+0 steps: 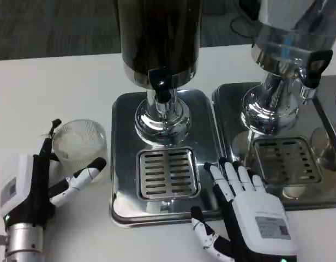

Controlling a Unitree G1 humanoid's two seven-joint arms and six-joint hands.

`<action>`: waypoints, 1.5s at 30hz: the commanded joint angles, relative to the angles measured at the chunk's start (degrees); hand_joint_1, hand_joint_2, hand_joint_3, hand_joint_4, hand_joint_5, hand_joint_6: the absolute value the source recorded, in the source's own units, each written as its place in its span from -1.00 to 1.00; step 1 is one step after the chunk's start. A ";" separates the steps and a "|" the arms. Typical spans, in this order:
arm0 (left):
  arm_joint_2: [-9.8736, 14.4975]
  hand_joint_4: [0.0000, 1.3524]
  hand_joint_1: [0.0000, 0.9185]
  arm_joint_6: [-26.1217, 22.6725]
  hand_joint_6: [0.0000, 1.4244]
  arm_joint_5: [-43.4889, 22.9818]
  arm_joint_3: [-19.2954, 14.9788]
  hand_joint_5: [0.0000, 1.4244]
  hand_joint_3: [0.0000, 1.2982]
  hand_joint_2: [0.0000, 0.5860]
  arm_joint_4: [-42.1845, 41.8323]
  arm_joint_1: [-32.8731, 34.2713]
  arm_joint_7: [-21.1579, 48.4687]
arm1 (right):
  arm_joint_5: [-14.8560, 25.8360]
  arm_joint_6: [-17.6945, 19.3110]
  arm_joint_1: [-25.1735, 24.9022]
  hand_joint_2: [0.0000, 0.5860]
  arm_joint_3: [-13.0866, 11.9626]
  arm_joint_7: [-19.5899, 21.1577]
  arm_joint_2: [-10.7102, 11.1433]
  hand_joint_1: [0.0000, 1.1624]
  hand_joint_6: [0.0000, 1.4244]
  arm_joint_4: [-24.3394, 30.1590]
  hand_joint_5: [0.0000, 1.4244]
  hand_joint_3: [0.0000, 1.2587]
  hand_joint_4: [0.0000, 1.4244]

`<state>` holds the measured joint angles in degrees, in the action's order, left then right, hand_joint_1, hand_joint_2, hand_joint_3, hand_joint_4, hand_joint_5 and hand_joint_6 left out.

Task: Grasp the cup under the faucet to collect the drink, then remove the cup.

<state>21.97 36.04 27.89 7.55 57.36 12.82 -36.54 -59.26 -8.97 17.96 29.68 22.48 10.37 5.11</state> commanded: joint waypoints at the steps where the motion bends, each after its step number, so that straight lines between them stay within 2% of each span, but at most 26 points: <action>1: -0.25 -0.54 -0.36 1.06 -0.38 0.14 0.86 -0.25 -0.69 -0.77 1.45 1.15 -0.34 | 0.41 0.28 -0.24 0.45 -0.31 -1.18 1.16 -0.61 -0.97 1.19 -1.00 -0.87 -1.00; 9: -0.71 -0.39 -0.26 1.89 -0.14 -0.24 1.41 -0.08 -0.58 -0.72 2.91 1.62 -0.24 | 1.22 0.18 0.46 0.45 -0.56 -1.68 1.61 -0.61 -0.93 1.80 -1.00 -0.87 -1.00; 17: -0.84 -0.15 0.01 2.48 0.24 0.52 1.91 0.16 -0.37 -0.66 3.19 1.50 -2.06 | 1.30 0.17 0.86 0.45 -0.61 -1.93 1.69 -0.61 -0.92 2.19 -1.00 -0.88 -1.00; 25: -0.95 -0.08 0.03 2.83 0.31 1.25 3.22 0.18 -0.33 -0.68 3.18 0.53 -5.19 | 1.53 0.43 0.32 0.45 -0.68 -2.59 1.91 -0.61 -0.90 2.02 -1.00 -0.88 -1.00; 38: -1.19 -0.03 0.23 1.40 0.41 4.64 4.19 0.21 -0.25 -0.72 1.81 -0.43 -14.33 | 1.30 0.56 0.15 0.41 -0.85 -2.76 2.65 -0.62 -0.87 2.47 -1.00 -0.88 -1.00; 45: -1.10 -0.03 0.26 1.45 0.42 4.74 4.42 0.22 -0.24 -0.73 1.84 -0.55 -16.09 | 1.51 0.49 -0.14 0.41 -1.04 -2.96 2.89 -0.63 -0.87 2.63 -1.00 -0.88 -1.00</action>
<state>20.86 37.38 32.41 11.99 59.70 12.94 -51.02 -57.99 -8.89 18.12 29.13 19.64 13.09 7.06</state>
